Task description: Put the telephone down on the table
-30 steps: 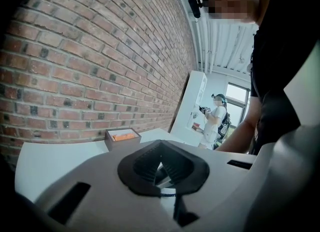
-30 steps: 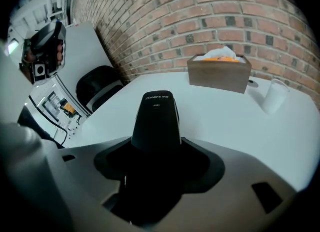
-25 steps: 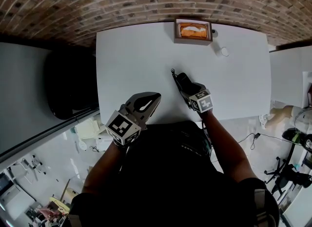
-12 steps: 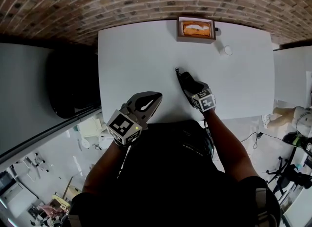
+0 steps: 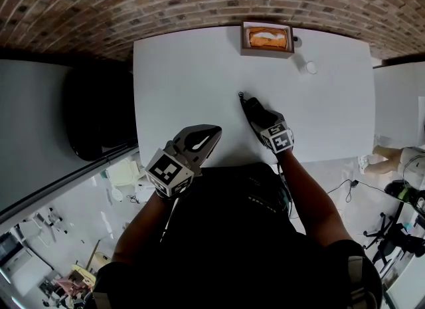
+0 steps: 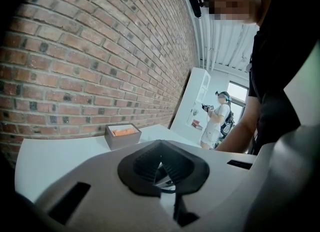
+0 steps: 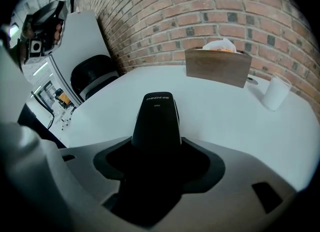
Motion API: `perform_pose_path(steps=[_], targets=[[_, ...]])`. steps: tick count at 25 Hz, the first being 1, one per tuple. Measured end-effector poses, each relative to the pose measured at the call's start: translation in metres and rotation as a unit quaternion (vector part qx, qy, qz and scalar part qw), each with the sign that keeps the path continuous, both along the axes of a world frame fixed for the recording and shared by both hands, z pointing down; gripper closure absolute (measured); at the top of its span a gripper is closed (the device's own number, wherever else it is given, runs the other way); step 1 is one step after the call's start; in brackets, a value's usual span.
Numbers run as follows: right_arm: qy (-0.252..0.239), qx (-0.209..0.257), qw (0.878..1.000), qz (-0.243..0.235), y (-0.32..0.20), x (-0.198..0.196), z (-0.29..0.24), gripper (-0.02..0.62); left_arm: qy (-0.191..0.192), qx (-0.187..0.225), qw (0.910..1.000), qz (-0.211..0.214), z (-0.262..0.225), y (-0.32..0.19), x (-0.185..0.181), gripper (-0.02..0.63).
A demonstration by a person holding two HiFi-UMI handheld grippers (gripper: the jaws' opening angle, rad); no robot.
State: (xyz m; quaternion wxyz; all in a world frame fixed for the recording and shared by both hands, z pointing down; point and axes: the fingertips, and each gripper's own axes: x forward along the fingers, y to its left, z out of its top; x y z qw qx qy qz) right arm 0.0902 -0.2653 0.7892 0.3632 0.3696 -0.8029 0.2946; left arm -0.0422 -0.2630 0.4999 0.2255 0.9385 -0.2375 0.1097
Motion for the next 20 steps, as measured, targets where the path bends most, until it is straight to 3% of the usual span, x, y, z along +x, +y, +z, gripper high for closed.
perform_pose_path(steps=[20], targets=[[-0.004, 0.017, 1.0, -0.018, 0.003, -0.0054, 0.0013, 0.32, 0.001, 0.003, 1.0, -0.008, 0.0003, 0.0041, -0.0041, 0.6]])
